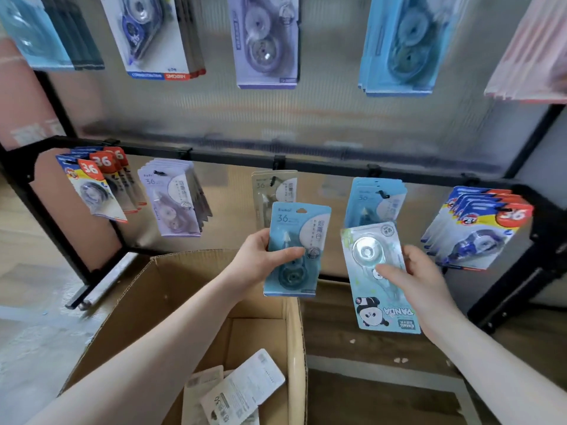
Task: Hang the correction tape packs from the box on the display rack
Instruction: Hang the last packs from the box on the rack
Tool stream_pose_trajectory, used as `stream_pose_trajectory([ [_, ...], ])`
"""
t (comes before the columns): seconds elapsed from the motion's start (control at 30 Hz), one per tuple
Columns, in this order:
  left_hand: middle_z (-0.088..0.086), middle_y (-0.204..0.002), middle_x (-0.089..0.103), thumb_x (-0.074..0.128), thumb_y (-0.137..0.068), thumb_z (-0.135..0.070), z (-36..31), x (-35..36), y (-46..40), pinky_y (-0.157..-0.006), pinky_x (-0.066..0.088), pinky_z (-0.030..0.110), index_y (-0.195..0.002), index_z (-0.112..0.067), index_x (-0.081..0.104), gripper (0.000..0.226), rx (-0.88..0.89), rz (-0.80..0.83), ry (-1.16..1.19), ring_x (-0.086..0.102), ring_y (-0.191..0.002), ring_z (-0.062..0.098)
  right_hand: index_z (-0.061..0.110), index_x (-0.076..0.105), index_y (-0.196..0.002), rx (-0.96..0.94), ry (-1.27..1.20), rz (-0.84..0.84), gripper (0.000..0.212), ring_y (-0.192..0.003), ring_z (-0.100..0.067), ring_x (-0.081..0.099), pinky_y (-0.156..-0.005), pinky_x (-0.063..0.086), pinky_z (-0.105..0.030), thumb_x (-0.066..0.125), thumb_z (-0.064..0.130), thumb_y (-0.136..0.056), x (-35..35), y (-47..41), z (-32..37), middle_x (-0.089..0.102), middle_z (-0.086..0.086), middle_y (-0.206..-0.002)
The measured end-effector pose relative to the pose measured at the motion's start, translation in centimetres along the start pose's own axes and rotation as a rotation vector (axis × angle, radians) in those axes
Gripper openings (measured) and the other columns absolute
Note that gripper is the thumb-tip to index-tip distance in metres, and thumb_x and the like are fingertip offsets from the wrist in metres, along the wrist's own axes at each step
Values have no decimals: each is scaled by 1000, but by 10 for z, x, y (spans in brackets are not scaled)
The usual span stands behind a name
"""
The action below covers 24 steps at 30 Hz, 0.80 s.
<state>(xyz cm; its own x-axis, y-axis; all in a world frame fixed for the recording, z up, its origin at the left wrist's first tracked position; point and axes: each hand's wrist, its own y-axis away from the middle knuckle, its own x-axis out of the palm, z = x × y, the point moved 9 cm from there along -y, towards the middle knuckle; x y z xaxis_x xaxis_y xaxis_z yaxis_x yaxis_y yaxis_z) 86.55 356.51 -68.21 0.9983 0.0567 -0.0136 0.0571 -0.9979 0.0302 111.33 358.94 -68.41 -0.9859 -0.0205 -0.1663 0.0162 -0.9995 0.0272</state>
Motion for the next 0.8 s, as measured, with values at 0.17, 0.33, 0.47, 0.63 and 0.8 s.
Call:
stream_pose_trajectory([
  [0.17,0,-102,73,72,-83,-16,-8,47,-17,-72,58,27,-104,-18,61,23,10,46,-30,71,-89,15,21,57,-89,-8,-1,-61,21,-84,-24,67,-75,53,-43,65,2,-83,-41,0,-4,69,-3,-92],
  [0.33,-4,-94,73,70,-85,-13,-19,93,-32,-70,58,23,-97,-17,61,16,35,93,-36,71,-82,10,21,58,-91,-17,9,-104,23,-85,-22,66,-66,51,-33,64,0,-82,-69,-1,-9,69,-3,-94],
  [0.47,4,-104,71,70,-85,-16,-20,115,-49,-74,59,26,-107,-12,60,25,33,113,-78,70,-88,15,19,58,-93,-25,59,-114,20,-82,-18,66,-61,47,-29,65,3,-82,-81,-3,-12,69,1,-91],
  [0.63,5,-104,69,71,-85,-18,-9,122,-70,-73,58,25,-110,-8,57,30,-11,97,-114,68,-85,14,17,57,-95,-19,102,-113,18,-82,-19,66,-62,47,-30,65,5,-83,-87,-6,-18,68,1,-91],
  [0.8,7,-108,70,70,-85,-19,-2,122,-84,-75,58,27,-111,-7,57,32,-19,87,-121,69,-91,18,19,57,-95,5,128,-118,18,-84,-18,66,-70,51,-36,66,9,-84,-90,-9,-27,68,3,-93],
])
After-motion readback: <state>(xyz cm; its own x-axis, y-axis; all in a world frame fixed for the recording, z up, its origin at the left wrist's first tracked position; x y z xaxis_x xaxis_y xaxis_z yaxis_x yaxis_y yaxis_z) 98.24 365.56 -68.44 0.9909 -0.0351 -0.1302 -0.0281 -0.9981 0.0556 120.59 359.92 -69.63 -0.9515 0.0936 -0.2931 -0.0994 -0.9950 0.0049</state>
